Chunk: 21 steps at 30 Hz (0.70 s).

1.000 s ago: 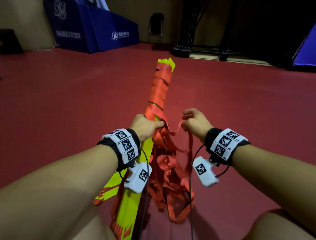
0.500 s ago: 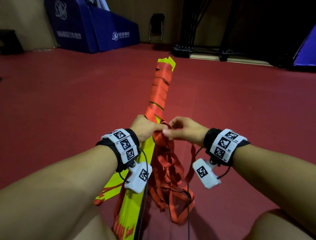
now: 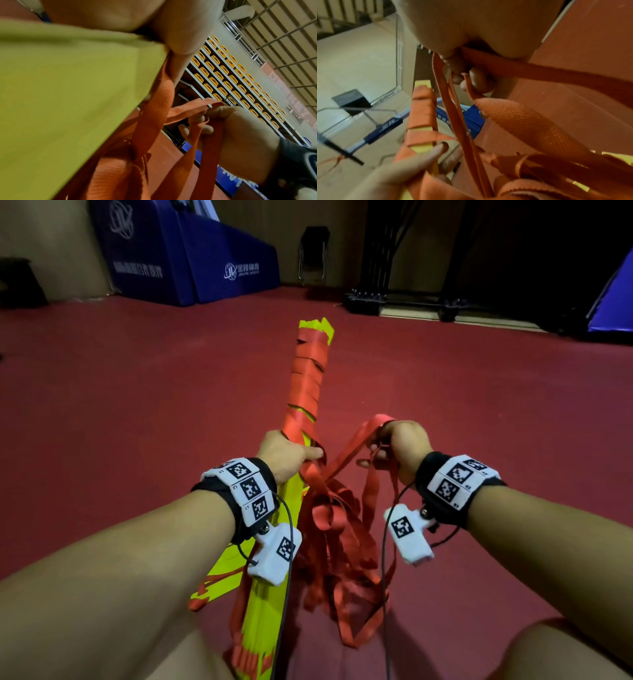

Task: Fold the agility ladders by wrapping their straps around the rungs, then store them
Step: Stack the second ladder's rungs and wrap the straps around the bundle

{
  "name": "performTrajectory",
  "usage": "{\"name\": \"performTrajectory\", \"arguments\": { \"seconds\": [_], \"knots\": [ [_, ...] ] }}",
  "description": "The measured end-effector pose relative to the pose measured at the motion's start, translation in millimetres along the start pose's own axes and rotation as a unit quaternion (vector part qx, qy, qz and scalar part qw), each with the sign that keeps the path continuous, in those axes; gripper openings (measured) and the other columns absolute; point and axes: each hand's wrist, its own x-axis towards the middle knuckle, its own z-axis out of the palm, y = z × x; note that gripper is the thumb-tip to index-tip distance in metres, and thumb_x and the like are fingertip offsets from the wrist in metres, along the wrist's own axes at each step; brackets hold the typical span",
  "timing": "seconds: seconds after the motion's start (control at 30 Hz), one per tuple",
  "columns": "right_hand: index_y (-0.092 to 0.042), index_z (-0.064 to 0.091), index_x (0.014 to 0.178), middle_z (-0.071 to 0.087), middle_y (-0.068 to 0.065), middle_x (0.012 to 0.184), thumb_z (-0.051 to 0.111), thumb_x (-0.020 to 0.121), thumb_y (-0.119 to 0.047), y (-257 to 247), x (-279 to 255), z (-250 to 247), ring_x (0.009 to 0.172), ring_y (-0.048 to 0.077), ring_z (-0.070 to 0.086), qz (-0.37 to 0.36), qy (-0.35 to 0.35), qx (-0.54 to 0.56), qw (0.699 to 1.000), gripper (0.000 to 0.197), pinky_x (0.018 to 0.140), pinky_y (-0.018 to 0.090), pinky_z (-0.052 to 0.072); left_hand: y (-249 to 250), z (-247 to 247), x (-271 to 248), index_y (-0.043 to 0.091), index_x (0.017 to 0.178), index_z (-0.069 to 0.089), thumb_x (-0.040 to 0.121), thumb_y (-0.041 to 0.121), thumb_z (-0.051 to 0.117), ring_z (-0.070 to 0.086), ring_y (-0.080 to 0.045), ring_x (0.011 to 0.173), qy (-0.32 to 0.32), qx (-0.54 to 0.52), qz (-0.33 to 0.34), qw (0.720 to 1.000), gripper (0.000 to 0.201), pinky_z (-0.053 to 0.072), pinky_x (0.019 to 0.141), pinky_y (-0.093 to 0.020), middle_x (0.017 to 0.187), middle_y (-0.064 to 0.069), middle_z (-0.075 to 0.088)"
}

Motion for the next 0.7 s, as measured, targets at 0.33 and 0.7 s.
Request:
{"name": "performTrajectory", "arguments": {
  "seconds": [0.33, 0.7],
  "knots": [
    [0.001, 0.051, 0.133, 0.063, 0.028, 0.113, 0.04, 0.097, -0.001, 11, 35, -32, 0.106, 0.043, 0.062, 0.0, 0.2, -0.19, 0.961, 0.038, 0.094, 0.048, 0.051, -4, -1, 7, -0.005, 0.092, 0.073, 0.071, 0.002, 0.084, 0.065, -0.022, 0.072, 0.031, -0.018, 0.003, 0.999, 0.024, 0.051, 0.067, -0.028, 0.093, -0.016, 0.077],
    [0.0, 0.075, 0.087, 0.069, 0.007, 0.093, 0.08, 0.065, -0.004, 11, 14, -16, 0.079, 0.019, 0.059, 0.027, -0.016, -0.399, 0.916, 0.023, 0.065, 0.027, 0.051, 3, 5, -3, -0.015, 0.098, 0.07, 0.073, -0.006, 0.081, 0.059, -0.022, 0.071, 0.012, -0.059, 0.014, 0.998, 0.029, 0.046, 0.056, -0.023, 0.084, -0.013, 0.068]
  ]
}}
